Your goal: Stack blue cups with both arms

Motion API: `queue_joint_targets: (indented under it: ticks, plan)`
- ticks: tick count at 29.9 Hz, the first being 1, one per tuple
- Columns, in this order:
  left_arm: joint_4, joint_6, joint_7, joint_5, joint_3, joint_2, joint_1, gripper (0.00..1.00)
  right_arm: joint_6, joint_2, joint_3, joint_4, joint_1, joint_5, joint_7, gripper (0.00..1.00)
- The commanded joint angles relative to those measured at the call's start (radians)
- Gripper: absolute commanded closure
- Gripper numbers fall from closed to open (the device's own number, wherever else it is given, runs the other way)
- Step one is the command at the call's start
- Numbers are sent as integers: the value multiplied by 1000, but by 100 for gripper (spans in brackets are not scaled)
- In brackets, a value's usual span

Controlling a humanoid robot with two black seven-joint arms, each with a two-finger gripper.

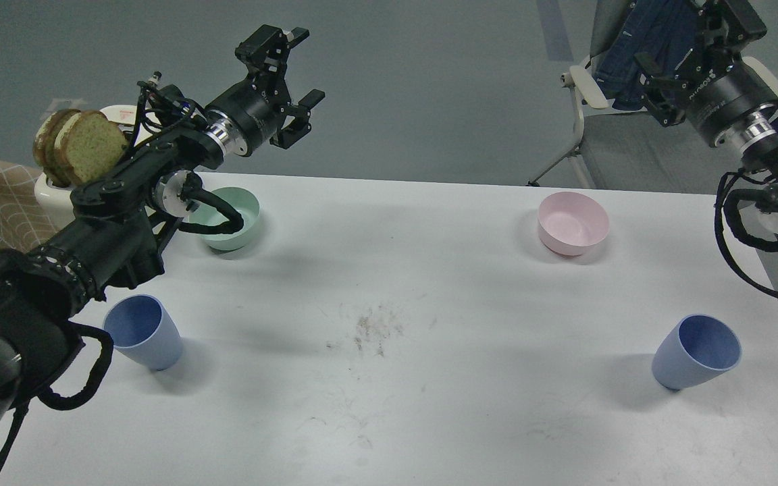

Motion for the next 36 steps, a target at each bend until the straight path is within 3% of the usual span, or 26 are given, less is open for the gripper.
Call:
queue_joint_targets:
  ticks: [1,13,21,36]
  plan:
    - [0,0,-3,0,-1,-5,23,2,1,47,9,-47,-14,0,0,0]
    - [0,0,-12,-46,-4,4,25,2,1,55,2,-52,-14,-3,0,0]
    - [-2,0,18,-69,-8,3,10,2,1,55,-1,-53,-12,-3,0,0]
    - [-12,0,-2,-72,-14,1,7,2,1,98,1,-79,-1,-2,0,0]
